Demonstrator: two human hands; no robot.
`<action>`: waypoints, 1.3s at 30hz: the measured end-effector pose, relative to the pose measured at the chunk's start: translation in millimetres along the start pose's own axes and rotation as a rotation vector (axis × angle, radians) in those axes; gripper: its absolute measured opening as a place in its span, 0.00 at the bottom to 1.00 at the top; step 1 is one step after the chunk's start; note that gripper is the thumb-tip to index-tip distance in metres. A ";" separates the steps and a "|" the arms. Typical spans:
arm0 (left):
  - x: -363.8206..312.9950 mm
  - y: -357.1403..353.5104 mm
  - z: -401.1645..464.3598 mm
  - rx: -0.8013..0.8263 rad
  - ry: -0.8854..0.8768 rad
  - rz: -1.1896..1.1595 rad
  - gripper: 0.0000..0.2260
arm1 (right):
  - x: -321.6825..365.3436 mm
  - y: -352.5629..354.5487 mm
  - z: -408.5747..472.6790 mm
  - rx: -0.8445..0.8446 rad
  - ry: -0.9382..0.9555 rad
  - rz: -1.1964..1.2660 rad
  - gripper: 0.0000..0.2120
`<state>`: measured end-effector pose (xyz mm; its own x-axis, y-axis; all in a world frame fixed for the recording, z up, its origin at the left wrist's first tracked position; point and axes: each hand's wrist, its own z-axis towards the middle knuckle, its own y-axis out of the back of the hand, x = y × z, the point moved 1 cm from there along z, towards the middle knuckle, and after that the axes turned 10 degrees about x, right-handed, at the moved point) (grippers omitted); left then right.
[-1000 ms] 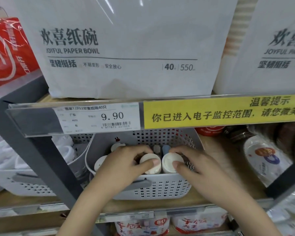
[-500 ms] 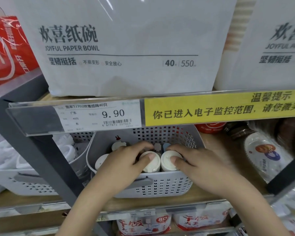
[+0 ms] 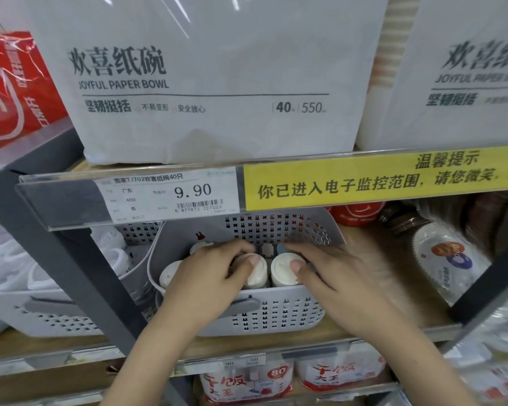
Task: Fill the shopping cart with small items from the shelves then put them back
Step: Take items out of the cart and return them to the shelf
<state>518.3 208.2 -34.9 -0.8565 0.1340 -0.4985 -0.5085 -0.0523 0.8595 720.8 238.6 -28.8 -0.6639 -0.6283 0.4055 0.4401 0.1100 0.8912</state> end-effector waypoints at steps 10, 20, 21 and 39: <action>-3.4 0.5 -0.1 -0.015 0.023 -0.049 0.09 | -0.4 -1.1 -2.1 -0.047 0.062 -0.084 0.24; -29.5 7.0 -24.2 -0.200 0.034 0.111 0.16 | -8.9 0.3 -6.9 -0.006 0.084 0.047 0.20; -36.4 6.5 -34.7 -0.232 0.015 0.177 0.17 | -10.0 1.7 -10.7 -0.017 0.110 0.069 0.20; -45.6 -70.4 -376.7 -0.236 1.180 0.087 0.20 | 129.7 -116.4 -101.7 0.614 0.784 0.057 0.17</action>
<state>559.6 -167.1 -115.2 -0.3805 -0.8591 -0.3422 -0.3430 -0.2126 0.9150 645.0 66.0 -100.7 0.0325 -0.9160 0.3999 -0.0773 0.3966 0.9147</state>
